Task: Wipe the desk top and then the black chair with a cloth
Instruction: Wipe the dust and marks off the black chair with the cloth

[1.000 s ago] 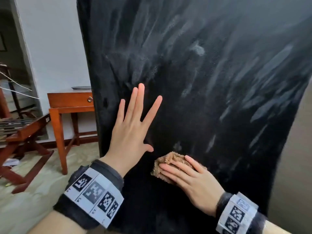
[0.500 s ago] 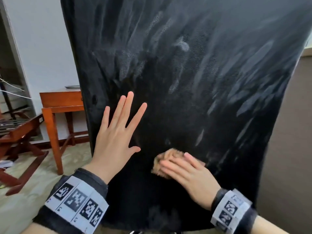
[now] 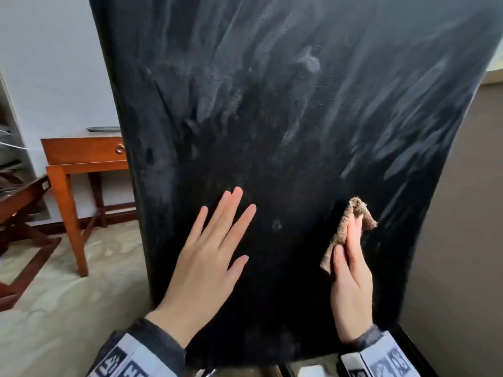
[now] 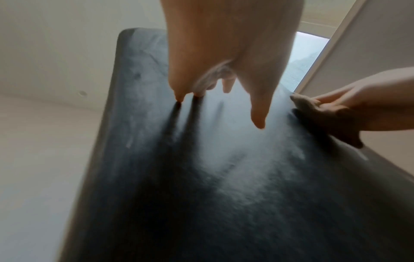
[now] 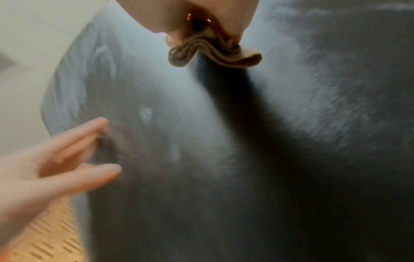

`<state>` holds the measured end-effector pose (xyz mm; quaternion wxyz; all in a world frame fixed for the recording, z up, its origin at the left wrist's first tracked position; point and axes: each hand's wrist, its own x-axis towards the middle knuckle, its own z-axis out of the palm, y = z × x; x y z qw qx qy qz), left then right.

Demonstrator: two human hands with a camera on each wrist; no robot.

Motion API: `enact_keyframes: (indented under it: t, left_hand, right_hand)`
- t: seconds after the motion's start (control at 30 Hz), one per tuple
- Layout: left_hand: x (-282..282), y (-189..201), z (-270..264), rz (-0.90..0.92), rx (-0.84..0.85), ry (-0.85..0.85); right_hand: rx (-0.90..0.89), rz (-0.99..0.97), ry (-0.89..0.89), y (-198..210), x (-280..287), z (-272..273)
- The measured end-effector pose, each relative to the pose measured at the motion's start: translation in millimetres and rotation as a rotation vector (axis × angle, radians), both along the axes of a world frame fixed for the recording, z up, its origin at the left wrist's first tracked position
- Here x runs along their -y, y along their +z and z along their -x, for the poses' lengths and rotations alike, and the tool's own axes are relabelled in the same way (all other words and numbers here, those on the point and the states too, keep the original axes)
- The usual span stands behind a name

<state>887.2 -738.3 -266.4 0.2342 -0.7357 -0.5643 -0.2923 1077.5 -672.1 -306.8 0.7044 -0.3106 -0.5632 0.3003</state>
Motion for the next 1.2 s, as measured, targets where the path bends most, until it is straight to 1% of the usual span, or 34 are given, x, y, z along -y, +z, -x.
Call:
enact_keyframes:
  t: [0.07,0.1,0.13,0.17,0.2,0.23,0.27,0.3,0.33,0.37,0.4,0.43,0.47,0.5,0.53,0.6,0.67,0.7,0.8,0.87,0.93,1.03,1.1,1.13,1.2]
  left_hand:
    - [-1,-7,-13,0.031,0.173,-0.229]
    - [0,-9,-19,0.084,0.285,-0.3]
    - [2,-6,-23,0.177,0.449,-0.335]
    - [5,2,-28,0.311,0.667,-0.334]
    - [6,9,-30,0.479,0.888,-0.314]
    - [6,16,-32,0.658,1.088,-0.303]
    - [7,22,-34,0.828,1.286,-0.322]
    - [7,28,-35,0.945,1.445,-0.342]
    - [7,35,-36,1.006,1.541,-0.341]
    - [10,42,-37,1.027,1.596,-0.327]
    - [13,50,-37,1.022,1.624,-0.298]
    - [17,57,-37,1.007,1.628,-0.248]
    - [23,63,-36,0.995,1.622,-0.186]
    - [31,70,-35,0.988,1.624,-0.13]
    - [40,77,-33,0.98,1.633,-0.08]
    - [60,98,-27,0.958,1.663,-0.01]
    - [76,120,-18,0.885,1.725,0.049]
    - [83,132,-12,0.837,1.758,0.084]
    - [96,160,10,0.709,1.786,0.172]
    - [103,176,27,0.66,1.743,0.187]
    - [108,187,49,0.618,1.659,0.168]
    - [111,199,97,0.594,1.543,0.178]
    - [108,209,135,0.592,1.516,0.191]
    - [106,215,155,0.612,1.536,0.181]
    - [98,230,200,0.702,1.576,0.119]
  right_hand:
    - [-0.138,0.175,0.238,13,20,-2]
    - [-0.14,0.268,0.361,20,29,-1]
    - [-0.126,0.349,0.48,31,38,0]
    - [-0.166,0.444,0.528,38,40,-1]
    - [-0.305,0.599,0.575,45,41,-3]
    - [-0.505,0.754,0.641,50,41,-7]
    - [-0.624,0.871,0.72,56,44,-9]
    - [-0.683,0.918,0.824,63,48,-9]
    - [-0.609,0.977,0.827,81,53,0]
    - [-0.547,0.985,0.816,91,58,2]
    - [-0.446,0.979,0.788,102,61,0]
    - [-0.395,1.069,0.837,108,66,-1]
    - [-0.297,1.108,0.865,115,67,-7]
    - [-0.114,1.061,0.805,123,68,-7]
    - [0.023,1.021,0.76,133,70,-6]
    - [0.165,0.995,0.691,155,79,4]
    - [0.271,0.98,0.62,173,86,18]
    - [0.301,0.987,0.584,181,88,26]
    - [0.288,1.065,0.497,210,93,53]
    - [0.248,1.102,0.541,226,97,75]
    - [0.281,1.09,0.641,240,101,98]
    - [0.381,1.076,0.811,255,106,142]
    - [0.488,1.028,0.893,262,102,177]
    - [0.562,0.988,0.902,265,99,197]
    - [0.728,0.877,0.855,272,88,241]
